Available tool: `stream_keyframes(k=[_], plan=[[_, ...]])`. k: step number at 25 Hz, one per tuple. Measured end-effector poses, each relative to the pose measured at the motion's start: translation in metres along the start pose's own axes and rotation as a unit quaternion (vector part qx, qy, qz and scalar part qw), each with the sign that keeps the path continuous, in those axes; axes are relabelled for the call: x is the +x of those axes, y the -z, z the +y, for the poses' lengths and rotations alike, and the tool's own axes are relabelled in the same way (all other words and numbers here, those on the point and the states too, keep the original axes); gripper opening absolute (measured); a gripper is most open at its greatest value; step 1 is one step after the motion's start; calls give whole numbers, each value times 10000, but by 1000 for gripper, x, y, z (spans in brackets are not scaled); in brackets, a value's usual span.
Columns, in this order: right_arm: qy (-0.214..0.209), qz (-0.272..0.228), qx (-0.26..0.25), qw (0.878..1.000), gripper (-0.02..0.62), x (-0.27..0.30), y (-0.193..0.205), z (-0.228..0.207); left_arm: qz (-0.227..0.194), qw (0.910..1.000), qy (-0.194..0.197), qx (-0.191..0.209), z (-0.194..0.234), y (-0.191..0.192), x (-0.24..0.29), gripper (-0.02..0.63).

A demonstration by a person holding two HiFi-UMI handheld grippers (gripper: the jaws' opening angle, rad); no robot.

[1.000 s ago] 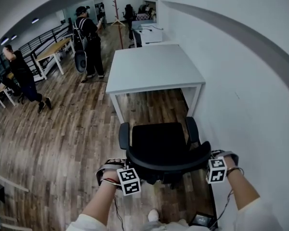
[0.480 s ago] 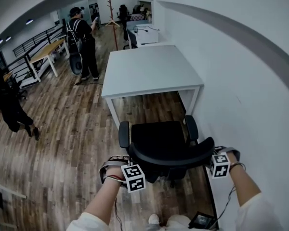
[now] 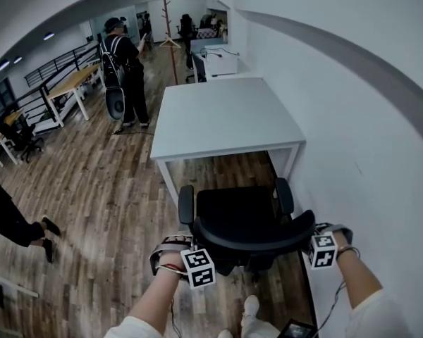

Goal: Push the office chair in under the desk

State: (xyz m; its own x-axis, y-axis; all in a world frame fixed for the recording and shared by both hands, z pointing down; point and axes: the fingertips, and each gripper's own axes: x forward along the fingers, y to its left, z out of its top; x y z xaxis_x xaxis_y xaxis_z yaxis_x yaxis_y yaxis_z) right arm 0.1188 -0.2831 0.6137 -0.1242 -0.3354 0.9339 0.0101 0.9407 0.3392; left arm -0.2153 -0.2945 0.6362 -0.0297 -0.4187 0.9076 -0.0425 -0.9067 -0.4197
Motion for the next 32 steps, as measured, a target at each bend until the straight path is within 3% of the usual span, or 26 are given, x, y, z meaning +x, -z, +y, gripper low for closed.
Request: stream_keyframes(k=[16,32], plan=[[71,-118,-163,9998,153,29,16,-89,98,9999,64,-120,71,-15,35,152],[98,-142,-226,9996,152,48,23,-150,97,9997,-52,-237,129,-22,57,153]])
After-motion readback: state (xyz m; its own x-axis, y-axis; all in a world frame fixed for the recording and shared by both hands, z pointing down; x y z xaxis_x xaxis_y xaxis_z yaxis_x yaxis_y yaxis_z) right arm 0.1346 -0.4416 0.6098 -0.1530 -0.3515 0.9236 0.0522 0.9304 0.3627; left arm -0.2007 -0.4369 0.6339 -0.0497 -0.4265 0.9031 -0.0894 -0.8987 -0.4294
